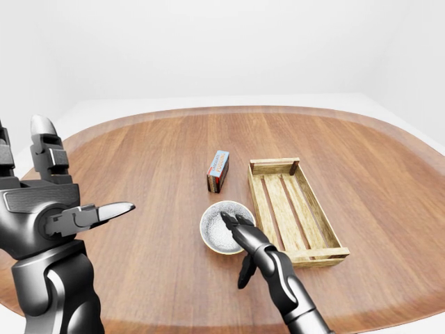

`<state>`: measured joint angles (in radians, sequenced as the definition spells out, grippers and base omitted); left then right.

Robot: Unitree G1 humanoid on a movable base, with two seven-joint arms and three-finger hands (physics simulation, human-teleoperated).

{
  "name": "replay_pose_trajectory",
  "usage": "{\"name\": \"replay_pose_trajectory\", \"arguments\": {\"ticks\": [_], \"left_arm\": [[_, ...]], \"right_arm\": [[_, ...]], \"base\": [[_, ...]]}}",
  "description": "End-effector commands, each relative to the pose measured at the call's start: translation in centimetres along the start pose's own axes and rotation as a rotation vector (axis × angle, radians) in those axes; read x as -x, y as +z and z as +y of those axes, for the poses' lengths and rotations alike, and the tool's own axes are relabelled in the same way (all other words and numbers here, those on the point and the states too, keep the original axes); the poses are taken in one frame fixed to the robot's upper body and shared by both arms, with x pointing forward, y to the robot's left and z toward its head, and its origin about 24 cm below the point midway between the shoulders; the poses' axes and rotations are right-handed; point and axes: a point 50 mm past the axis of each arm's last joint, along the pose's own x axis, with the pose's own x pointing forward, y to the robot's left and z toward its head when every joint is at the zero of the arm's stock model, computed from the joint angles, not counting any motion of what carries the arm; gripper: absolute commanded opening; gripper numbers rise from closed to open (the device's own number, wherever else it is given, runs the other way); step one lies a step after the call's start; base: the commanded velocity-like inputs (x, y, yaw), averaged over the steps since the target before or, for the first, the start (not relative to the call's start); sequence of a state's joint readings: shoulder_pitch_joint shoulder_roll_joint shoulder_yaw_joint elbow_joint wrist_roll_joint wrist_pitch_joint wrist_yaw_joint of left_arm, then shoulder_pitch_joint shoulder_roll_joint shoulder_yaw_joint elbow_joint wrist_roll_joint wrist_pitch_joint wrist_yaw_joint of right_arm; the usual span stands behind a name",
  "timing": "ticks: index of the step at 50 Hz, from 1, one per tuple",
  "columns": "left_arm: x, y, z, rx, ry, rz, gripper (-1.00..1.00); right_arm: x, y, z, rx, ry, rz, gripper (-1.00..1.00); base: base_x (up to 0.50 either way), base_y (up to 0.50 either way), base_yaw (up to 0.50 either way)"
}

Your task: Pick up the bowl on the left and put it in the tray.

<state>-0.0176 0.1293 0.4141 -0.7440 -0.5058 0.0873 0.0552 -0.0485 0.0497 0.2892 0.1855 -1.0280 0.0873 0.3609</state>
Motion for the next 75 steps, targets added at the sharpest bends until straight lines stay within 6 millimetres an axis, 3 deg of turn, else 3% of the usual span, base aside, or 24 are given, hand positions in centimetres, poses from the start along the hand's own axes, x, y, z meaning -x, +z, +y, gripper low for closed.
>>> {"name": "replay_pose_trajectory", "arguments": {"ticks": [1, 20, 58, 60, 61, 62, 63, 64, 75], "left_arm": [[0.0, 0.1, 0.0, 0.001, 0.002, -0.003, 1.00], [-0.1, -0.3, 0.1, -0.002, 0.002, 0.010, 1.00], [-0.2, 0.1, 0.1, 0.004, 0.005, -0.005, 1.00], [0.0, -0.3, 0.2, -0.002, 0.004, 0.013, 1.00], [0.0, -0.2, 0.2, -0.001, 0.004, 0.011, 1.00], [0.0, -0.3, 0.2, -0.002, 0.003, 0.012, 1.00], [-0.1, 0.0, 0.1, 0.003, 0.004, -0.002, 1.00], [-0.2, 0.2, 0.1, 0.005, 0.004, -0.010, 1.00], [-0.1, -0.4, 0.1, -0.005, 0.002, 0.015, 1.00]], "right_arm": [[-0.4, 0.3, 0.1, 0.004, 0.012, -0.004, 1.00], [-1.5, 0.4, 0.8, -0.022, 0.026, 0.005, 1.00], [-3.3, -0.4, 4.6, -0.105, 0.094, 0.082, 0.98], [-3.3, -0.3, 4.6, -0.104, 0.095, 0.078, 0.73], [-3.3, -0.3, 4.6, -0.103, 0.096, 0.077, 0.14], [-3.3, -0.3, 4.5, -0.102, 0.094, 0.077, -0.13], [-3.3, -0.3, 4.6, -0.100, 0.095, 0.077, -0.80], [-3.3, -0.3, 4.7, -0.099, 0.098, 0.076, -1.00], [-3.4, 0.2, 5.0, -0.098, 0.109, 0.065, -1.00]], "base": [[0.00, 0.00, 0.00], [0.00, 0.00, 0.00], [0.00, 0.00, 0.00], [0.00, 0.00, 0.00], [0.00, 0.00, 0.00], [0.01, 0.00, 0.00], [0.00, 0.00, 0.00], [0.00, 0.00, 0.00], [0.00, 0.00, 0.00]]}}
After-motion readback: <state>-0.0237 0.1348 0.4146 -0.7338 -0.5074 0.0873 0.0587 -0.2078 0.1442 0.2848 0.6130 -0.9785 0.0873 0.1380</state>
